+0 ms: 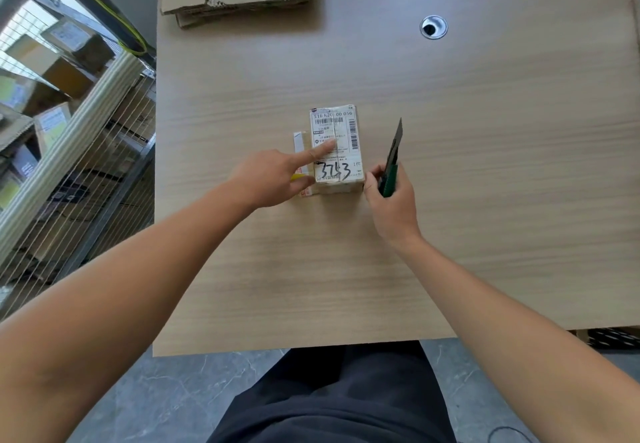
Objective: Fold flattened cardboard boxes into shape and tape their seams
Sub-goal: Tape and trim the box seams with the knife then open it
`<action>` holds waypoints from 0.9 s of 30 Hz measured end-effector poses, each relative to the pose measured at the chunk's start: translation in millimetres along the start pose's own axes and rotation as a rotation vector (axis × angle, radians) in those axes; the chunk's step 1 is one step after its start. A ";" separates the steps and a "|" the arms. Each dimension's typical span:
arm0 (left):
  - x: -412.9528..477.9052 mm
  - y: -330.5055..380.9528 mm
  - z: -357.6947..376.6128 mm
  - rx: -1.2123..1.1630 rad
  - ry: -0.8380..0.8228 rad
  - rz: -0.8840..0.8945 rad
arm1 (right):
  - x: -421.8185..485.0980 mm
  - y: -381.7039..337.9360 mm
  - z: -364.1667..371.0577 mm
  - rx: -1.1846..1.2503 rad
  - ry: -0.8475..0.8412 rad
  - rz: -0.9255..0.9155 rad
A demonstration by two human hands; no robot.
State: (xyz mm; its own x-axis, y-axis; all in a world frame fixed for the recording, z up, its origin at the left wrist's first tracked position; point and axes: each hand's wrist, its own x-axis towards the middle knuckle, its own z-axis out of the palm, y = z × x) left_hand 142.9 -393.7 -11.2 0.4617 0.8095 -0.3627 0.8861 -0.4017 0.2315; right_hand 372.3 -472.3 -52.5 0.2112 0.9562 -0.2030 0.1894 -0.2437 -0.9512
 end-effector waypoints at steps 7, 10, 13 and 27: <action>-2.0 11.4 2.7 -0.027 0.004 -0.024 | 10.6 -73.0 -15.4 -0.031 0.061 -0.060; -4.3 19.4 2.4 -0.045 0.006 -0.044 | -5.7 -93.6 12.6 -0.104 -0.151 -0.053; -9.8 19.1 1.8 -0.067 0.002 -0.060 | -13.7 -86.4 22.6 -0.136 -0.230 0.072; -39.8 -19.6 -7.5 -0.380 -0.070 -0.062 | -19.9 -83.2 19.3 -0.190 -0.477 0.141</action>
State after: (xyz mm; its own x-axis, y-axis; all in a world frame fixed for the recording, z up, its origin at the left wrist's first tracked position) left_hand 106.9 -414.8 5.5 0.4214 0.7908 -0.4439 0.8396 -0.1553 0.5205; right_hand 333.9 -468.0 26.3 -0.2040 0.8688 -0.4511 0.3701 -0.3582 -0.8572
